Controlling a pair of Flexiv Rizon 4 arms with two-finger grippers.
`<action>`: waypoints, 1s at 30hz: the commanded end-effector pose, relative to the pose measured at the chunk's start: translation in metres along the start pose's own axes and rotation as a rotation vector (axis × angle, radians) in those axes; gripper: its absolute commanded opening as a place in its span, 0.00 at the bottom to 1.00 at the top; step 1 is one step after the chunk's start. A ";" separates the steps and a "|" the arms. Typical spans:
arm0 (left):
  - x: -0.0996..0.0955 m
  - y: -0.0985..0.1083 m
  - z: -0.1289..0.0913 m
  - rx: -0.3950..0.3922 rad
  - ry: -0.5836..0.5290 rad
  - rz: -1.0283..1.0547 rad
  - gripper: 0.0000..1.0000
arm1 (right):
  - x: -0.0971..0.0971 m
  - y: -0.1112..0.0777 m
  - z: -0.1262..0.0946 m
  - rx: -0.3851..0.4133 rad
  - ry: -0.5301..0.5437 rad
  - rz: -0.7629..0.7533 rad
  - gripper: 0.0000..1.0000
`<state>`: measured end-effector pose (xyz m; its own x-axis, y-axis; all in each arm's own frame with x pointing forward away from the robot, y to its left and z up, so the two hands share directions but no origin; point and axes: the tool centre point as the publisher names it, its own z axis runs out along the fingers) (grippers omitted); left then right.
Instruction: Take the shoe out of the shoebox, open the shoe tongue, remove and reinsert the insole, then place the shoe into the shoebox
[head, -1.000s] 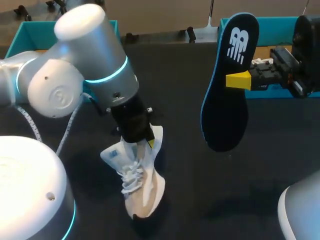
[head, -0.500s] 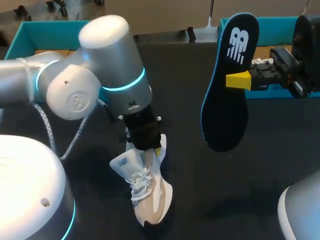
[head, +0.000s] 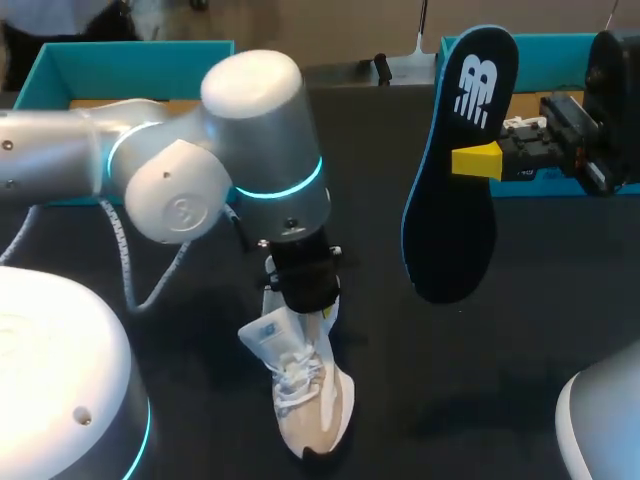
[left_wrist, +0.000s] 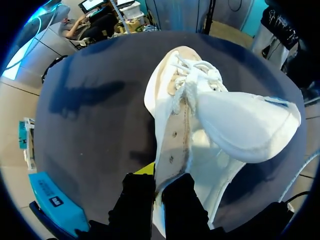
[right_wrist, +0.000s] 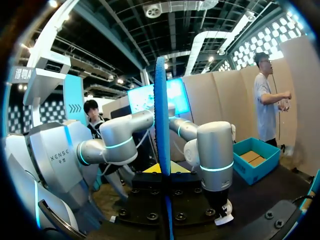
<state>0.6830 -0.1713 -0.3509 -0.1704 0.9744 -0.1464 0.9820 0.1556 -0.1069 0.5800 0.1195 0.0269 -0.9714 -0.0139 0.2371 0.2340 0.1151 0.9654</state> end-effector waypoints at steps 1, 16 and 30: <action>-0.009 0.002 0.011 -0.009 0.019 -0.005 0.00 | -0.002 0.002 0.002 0.003 0.003 0.001 0.00; -0.020 0.005 0.033 -0.023 0.025 0.087 0.00 | -0.002 0.002 0.002 0.003 0.003 0.001 0.00; -0.025 0.004 0.033 -0.020 -0.014 0.147 0.00 | -0.002 0.002 0.002 0.003 0.003 0.001 0.00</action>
<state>0.6891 -0.2036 -0.3803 -0.0271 0.9857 -0.1661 0.9974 0.0156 -0.0704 0.5800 0.1195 0.0269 -0.9714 -0.0139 0.2371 0.2340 0.1152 0.9654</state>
